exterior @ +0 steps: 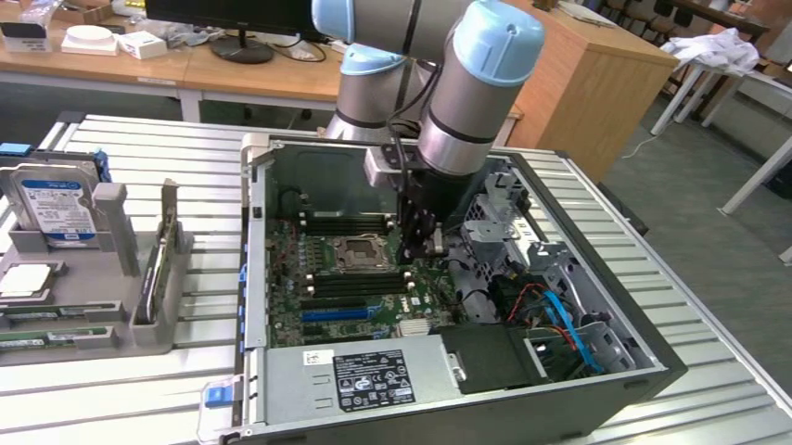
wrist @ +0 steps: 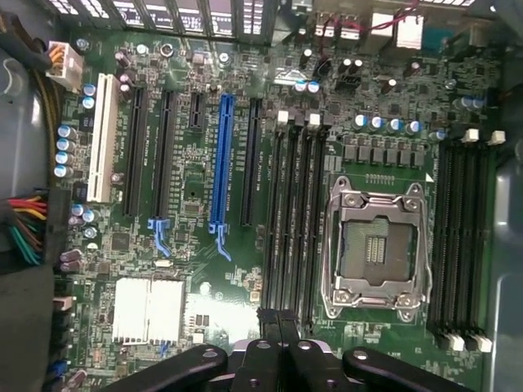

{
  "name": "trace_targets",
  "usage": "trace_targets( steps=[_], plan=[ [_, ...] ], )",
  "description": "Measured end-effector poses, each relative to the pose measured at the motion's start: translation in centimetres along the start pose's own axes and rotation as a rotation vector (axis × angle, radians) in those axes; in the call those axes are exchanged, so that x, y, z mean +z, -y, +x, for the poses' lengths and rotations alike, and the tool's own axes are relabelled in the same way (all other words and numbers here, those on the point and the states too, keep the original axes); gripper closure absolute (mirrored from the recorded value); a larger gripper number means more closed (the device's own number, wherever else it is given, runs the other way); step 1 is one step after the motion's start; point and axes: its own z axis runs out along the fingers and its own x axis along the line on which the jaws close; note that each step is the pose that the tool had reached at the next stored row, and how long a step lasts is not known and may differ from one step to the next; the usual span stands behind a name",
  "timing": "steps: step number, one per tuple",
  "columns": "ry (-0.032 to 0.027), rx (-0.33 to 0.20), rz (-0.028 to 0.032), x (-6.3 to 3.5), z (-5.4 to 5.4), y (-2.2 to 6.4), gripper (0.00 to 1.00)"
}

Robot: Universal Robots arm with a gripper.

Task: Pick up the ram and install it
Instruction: 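Press down the ram until it locks into place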

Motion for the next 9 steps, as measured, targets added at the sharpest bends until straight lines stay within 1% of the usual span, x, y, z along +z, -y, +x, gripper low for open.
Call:
trace_targets(
  steps=[9],
  plan=[
    [0.0012,-0.022,-0.0012,1.62,0.1,0.05,0.90]
  ],
)
